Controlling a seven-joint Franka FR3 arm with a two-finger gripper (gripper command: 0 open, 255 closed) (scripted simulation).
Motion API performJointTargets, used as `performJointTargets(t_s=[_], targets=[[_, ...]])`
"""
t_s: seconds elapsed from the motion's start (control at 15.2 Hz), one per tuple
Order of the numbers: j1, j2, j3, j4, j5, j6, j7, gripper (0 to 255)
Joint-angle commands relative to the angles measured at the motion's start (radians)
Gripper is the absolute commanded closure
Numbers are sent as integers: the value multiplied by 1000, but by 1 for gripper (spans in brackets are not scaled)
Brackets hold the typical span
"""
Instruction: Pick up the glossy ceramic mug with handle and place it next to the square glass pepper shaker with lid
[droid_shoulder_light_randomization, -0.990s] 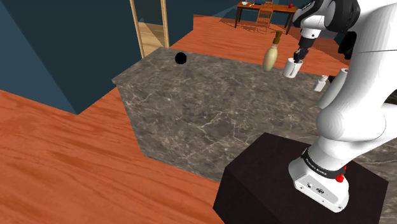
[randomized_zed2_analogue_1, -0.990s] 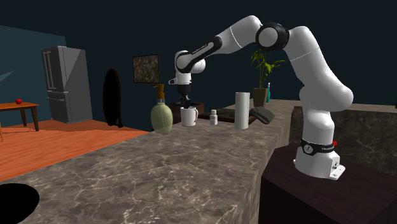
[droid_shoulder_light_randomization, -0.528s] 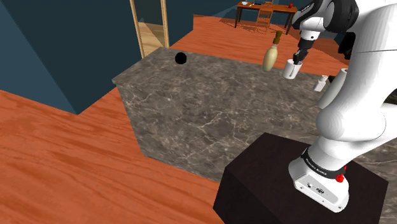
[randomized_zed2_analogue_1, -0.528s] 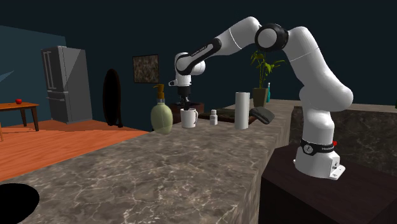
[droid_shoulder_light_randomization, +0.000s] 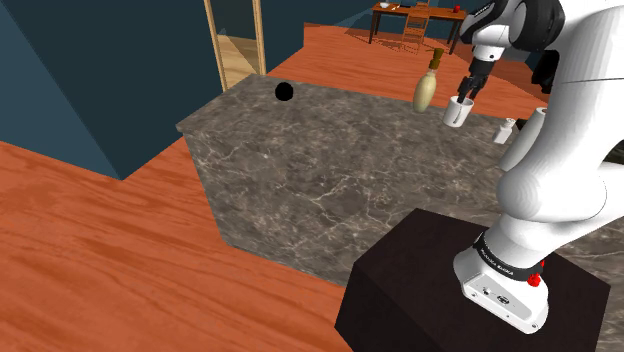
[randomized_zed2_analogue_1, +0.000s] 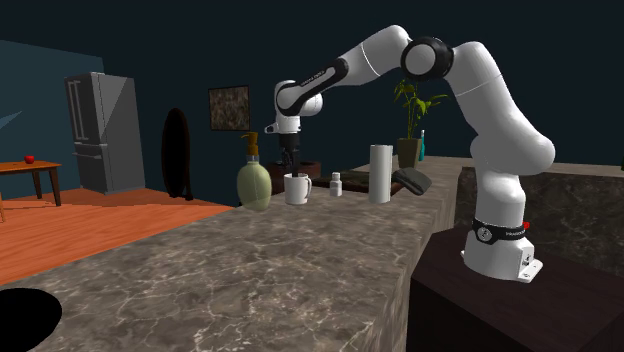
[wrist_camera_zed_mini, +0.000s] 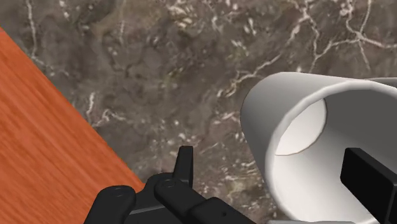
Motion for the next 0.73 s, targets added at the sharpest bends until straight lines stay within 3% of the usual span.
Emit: performJointTargets(t_s=[0.0,0.13,0.66], targets=[[0,-13,-4,30,-7,-42,5,0],[-3,-24,-8,76,-14,-97,10,0],[-3,-24,-8,76,-14,-97,10,0]])
